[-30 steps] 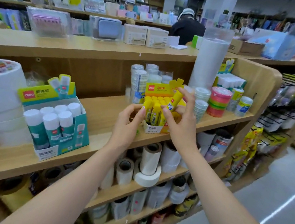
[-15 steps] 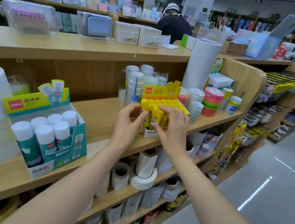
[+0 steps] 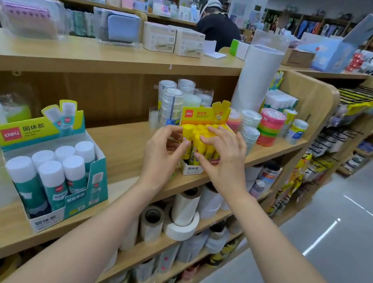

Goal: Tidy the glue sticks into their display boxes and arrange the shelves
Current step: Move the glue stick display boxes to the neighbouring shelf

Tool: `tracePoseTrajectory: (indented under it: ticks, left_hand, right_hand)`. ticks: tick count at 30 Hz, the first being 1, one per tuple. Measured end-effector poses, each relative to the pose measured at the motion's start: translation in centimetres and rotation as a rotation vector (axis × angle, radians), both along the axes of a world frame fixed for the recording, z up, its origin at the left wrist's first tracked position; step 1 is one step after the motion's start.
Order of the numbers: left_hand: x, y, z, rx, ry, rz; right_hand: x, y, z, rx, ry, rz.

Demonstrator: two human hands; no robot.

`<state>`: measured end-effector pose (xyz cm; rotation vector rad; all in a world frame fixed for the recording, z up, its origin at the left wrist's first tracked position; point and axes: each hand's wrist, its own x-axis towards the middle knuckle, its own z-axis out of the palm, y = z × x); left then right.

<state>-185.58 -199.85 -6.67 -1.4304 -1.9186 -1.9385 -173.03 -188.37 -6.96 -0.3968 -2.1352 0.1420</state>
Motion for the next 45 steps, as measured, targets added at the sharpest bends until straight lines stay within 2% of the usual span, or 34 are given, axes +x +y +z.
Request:
tracePoseTrajectory:
  ticks: [6,10,14,23,29,40,45]
  left_hand:
    - [0.4,0.4,-0.5,-0.036,0.036,0.004]
    - [0.6,0.2,-0.6,-0.076,0.062,0.000]
    - [0.9,-0.3,-0.1,-0.120,0.214,-0.018]
    - [0.7,-0.9,-0.3,-0.123,0.330,0.012]
    - [1.0,-1.0,-0.4,-0.135,0.324,-0.001]
    - [1.6,-0.6,-0.7,-0.157,0.380,0.123]
    - [1.6,-0.6,-0.7,-0.231,0.518,0.285]
  right_hand:
    - [0.0,0.1,-0.1,-0.081,-0.038,0.001]
    - [0.4,0.4,-0.4,-0.045,-0.041,0.022]
    - [0.3,0.4,-0.4,-0.050,-0.035,0.036]
    - [0.4,0.5,-0.5,-0.034,-0.031,0.048]
    - [0.5,0.6,-0.5,-0.033,-0.029,0.048]
    - [0.5,0.0,-0.3,-0.055,-0.028,0.028]
    - [0.7,-0.2,0.3,-0.078,-0.067,0.011]
